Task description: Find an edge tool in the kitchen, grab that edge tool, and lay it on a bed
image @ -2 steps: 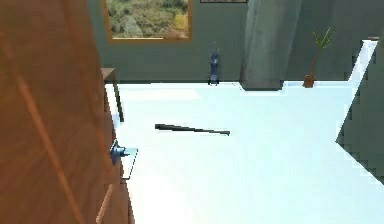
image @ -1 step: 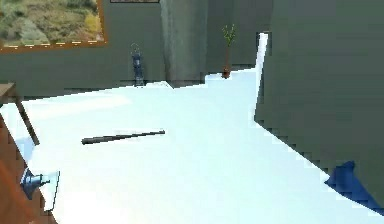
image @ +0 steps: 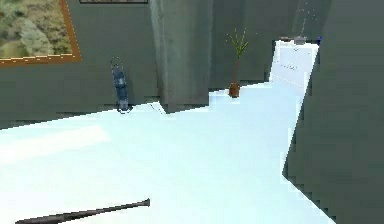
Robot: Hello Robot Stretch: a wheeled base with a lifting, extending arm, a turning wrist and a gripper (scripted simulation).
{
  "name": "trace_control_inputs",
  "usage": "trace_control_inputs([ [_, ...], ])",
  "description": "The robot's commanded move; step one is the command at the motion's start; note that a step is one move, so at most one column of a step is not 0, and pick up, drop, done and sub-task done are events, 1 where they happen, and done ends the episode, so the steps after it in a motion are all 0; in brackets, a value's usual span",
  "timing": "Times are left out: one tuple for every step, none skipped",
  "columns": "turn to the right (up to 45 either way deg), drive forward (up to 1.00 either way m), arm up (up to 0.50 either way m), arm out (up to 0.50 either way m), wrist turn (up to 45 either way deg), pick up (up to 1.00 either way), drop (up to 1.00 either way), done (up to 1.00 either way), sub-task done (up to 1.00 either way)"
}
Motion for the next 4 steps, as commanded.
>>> trace_control_inputs([
  [3.0,0.00,0.00,0.00,0.0,0.00,0.00,0.00,0.00],
  [0.0,1.00,0.00,0.00,0.0,0.00,0.00,0.00,0.00],
  [-21.0,0.00,0.00,0.00,0.0,0.00,0.00,0.00,0.00],
  [0.0,0.45,0.00,0.00,0.0,0.00,0.00,0.00,0.00],
])
